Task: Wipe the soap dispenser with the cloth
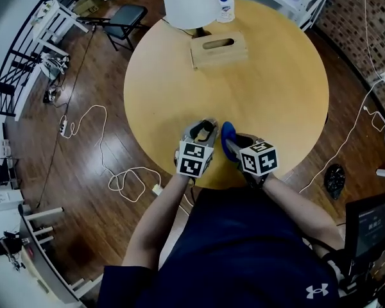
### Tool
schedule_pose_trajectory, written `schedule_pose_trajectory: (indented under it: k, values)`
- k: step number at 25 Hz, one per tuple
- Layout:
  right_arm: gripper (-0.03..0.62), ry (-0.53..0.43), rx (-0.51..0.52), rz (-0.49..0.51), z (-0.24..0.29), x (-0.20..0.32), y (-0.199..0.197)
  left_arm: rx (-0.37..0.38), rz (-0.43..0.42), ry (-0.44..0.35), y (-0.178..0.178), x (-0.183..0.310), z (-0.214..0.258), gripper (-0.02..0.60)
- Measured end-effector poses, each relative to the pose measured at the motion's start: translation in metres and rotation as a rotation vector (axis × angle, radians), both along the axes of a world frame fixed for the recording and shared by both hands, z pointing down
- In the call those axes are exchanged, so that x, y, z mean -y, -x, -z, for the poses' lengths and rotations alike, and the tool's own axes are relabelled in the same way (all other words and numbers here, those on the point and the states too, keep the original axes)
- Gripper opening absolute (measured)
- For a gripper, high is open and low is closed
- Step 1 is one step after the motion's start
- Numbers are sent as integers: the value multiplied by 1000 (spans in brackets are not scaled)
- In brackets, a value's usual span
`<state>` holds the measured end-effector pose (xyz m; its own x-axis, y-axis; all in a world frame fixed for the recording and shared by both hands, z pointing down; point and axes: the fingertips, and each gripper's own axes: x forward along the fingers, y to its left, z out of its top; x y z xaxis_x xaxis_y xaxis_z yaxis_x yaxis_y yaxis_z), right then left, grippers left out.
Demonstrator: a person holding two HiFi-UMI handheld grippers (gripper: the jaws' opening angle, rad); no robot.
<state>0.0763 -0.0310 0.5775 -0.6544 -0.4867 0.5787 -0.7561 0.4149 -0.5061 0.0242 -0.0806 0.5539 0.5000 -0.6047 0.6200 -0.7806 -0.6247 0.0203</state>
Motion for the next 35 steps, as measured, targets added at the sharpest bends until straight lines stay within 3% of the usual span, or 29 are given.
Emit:
schedule_pose_trajectory:
  k: [3,5,6,9,11,13,17,20,24,27,30,32,35]
  values:
    - [96,-62,-22,24,16,23,4,28,-101,9,-2,-12,3,155]
    - [95,-84,-49,77,25,34,8,60,-235,11,-4,-26,6,247]
    - [95,-84,-64,116,27,36,11,90,-309,7,-5,-32,6,248]
    - [95,-34,-91,217,24,37,18,260,-508,-36,-2,-38,-4,259]
    - [95,-1,-91,214,20,43,20,361,-577,-66,1,-37,-13,250]
    - [95,16,-96,176,17,56,22,391,-564,-88,3,-37,-17,229]
    - [95,-3,-126,152,21,73,30,351,-460,-100,2,-38,-14,227]
    - [95,-13,-114,144,19,69,28,302,-466,-82,5,-39,-6,229]
    - [95,7,-62,152,37,35,24,222,-624,-49,4,-37,16,230]
    - [95,38,-33,163,35,12,30,266,-762,-31,0,-31,15,213]
    - [95,62,-19,148,29,10,36,271,-822,30,-5,-28,6,136]
    - [95,69,-18,138,28,16,38,241,-788,78,-6,-25,6,133]
    - [95,72,-6,105,28,29,34,209,-657,82,-6,-21,8,132]
